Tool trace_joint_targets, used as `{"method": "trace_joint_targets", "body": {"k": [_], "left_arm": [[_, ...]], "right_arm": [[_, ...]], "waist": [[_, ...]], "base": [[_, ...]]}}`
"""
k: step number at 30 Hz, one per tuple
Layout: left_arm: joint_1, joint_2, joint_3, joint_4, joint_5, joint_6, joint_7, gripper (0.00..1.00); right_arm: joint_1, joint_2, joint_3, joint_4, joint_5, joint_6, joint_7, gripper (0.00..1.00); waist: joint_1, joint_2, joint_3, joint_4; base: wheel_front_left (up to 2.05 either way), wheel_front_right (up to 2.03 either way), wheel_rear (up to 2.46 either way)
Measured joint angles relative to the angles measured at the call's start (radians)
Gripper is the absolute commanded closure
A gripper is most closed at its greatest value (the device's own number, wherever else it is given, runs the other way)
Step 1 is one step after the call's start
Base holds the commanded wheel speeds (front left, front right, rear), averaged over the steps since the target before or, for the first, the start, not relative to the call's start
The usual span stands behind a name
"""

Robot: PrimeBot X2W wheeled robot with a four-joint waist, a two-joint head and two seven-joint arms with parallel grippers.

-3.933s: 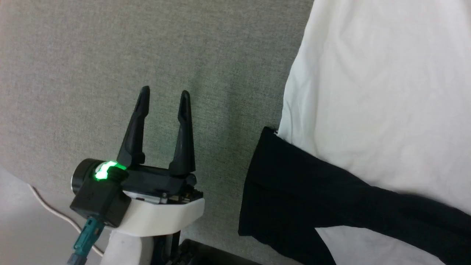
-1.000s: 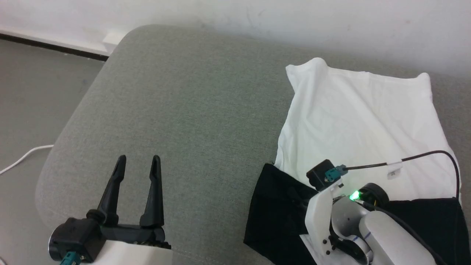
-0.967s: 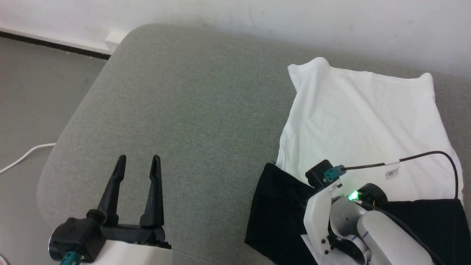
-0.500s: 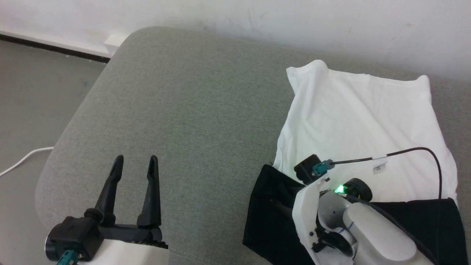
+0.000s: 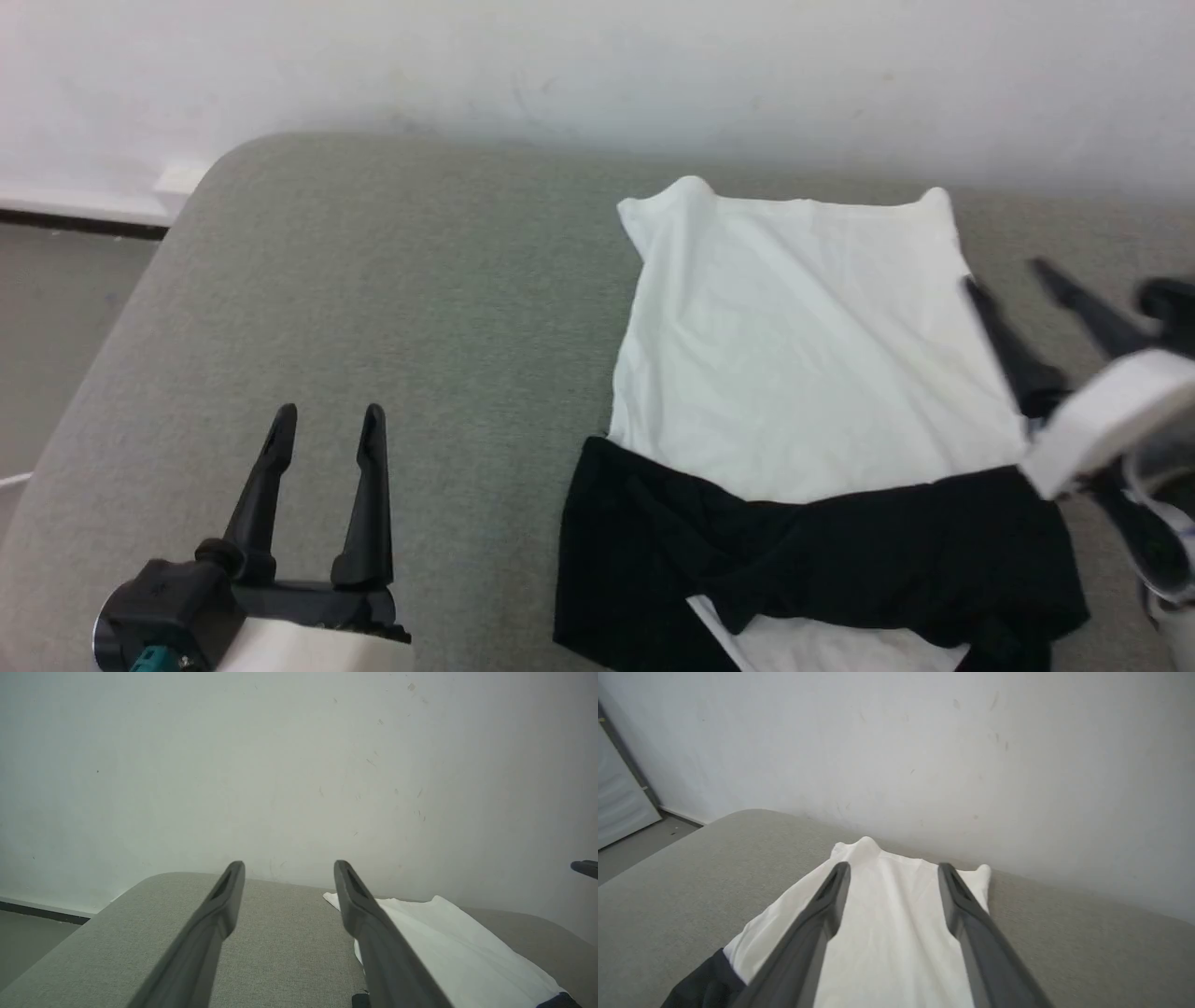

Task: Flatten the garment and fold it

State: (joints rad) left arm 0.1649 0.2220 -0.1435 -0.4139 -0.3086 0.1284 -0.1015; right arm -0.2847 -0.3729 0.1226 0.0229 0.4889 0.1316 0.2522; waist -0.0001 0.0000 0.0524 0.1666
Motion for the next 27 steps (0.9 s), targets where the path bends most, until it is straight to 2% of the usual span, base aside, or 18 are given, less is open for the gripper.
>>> {"method": "trace_joint_targets", "body": {"k": [5,7,11,13,17,21,27], "left_arm": [[0.003,-0.001,-0.007,0.010,-0.004,0.000,-0.007,0.00],[0.013,-0.002,-0.013,0.019,-0.008,0.000,-0.011,0.00],[0.035,-0.007,-0.019,0.044,-0.011,-0.001,-0.018,0.00],[0.048,-0.009,-0.021,0.056,-0.015,0.000,-0.022,0.00],[0.057,-0.013,-0.024,0.071,-0.023,-0.001,-0.027,0.00],[0.022,-0.003,-0.026,0.069,-0.037,-0.015,-0.007,0.00],[-0.256,0.075,-0.030,0.067,-0.024,-0.077,0.127,0.00]], "right_arm": [[0.163,0.084,-0.218,-0.202,-0.199,0.000,-0.089,0.00],[0.232,0.149,-0.287,-0.258,-0.250,0.000,-0.127,0.00],[0.375,0.271,-0.348,-0.333,-0.340,0.000,-0.178,0.00],[0.434,0.303,-0.355,-0.346,-0.355,0.000,-0.195,0.00],[0.490,0.318,-0.363,-0.343,-0.357,0.000,-0.229,0.00],[0.477,0.319,-0.356,-0.341,-0.340,0.000,-0.246,0.00],[0.386,0.319,-0.341,-0.375,-0.360,0.000,-0.247,0.00]], "waist": [[-0.0001,0.0000,-0.014,-0.047],[0.0000,0.0000,-0.019,-0.063],[-0.0001,0.0000,-0.030,-0.084],[0.0000,0.0000,-0.033,-0.093],[-0.0001,0.0000,-0.033,-0.109],[0.0000,0.0000,-0.011,-0.119],[0.0002,0.0000,0.064,-0.126]], "base": [[0.00,0.00,0.00],[0.00,0.00,0.00],[0.00,0.00,0.00],[0.00,0.00,0.00],[0.00,0.00,0.00],[0.00,0.00,0.00],[0.00,0.00,0.00]]}}
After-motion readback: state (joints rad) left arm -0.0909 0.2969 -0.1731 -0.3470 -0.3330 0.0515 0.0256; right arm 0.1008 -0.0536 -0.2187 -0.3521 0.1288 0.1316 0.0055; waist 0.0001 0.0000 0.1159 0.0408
